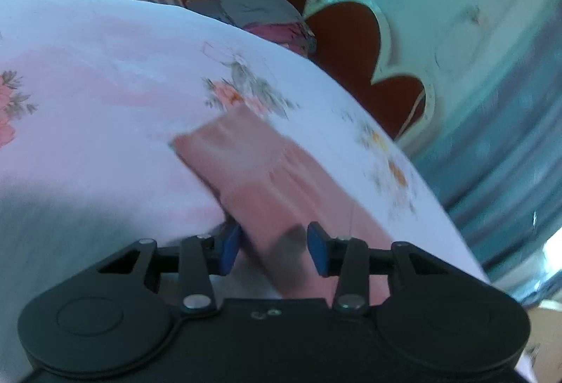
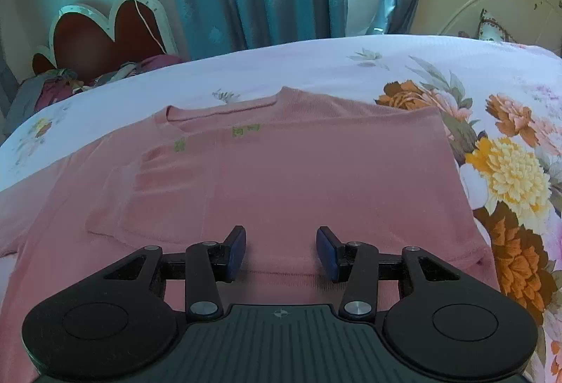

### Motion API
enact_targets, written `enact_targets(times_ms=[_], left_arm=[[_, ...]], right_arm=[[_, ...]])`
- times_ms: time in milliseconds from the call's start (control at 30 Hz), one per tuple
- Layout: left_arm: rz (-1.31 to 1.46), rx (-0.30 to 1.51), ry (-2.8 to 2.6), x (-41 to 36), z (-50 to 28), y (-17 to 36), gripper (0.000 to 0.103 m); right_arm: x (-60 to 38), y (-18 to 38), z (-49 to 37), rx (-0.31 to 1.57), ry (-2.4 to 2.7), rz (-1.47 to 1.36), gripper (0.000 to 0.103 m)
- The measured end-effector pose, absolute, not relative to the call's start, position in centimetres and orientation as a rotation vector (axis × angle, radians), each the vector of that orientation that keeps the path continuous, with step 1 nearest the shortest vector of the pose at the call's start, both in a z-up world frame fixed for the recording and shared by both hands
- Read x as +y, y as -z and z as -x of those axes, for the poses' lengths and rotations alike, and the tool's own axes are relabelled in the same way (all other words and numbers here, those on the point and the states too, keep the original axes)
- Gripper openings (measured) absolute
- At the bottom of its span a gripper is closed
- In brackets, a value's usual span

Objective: Fold small clothes
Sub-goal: 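Grasp the other sleeve cuff with the left tool and fold it across the body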

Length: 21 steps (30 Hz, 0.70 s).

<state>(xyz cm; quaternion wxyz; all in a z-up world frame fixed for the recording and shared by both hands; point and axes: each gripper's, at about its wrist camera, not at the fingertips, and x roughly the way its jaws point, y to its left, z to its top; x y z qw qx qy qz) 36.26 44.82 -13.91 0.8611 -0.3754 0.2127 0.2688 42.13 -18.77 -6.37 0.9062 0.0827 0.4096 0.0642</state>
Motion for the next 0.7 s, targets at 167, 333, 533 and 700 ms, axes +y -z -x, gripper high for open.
enact_targets(times_ms=[167,333,533,700], left_arm=[[0.873,0.403,-0.594,47.6,-37.4,14.2,0.035],[0.850,0.409,-0.624,47.6,-37.7,13.6,0.012],[0.687,0.424,-0.416,40.9,-40.6,10.8,0.012],[0.550,0.480,-0.191,31.0,-44.3,9.1,0.012]], right_arm=[[-18.9,6.5,-42.5,0.857,-0.109,-0.192,0.045],[-19.8,6.3,-42.6,0.852,-0.082,-0.208,0.045],[-21.0,6.4,-42.8,0.847,-0.056,-0.248,0.045],[-21.7,6.6,-42.5,0.842,-0.056,-0.278,0.045]])
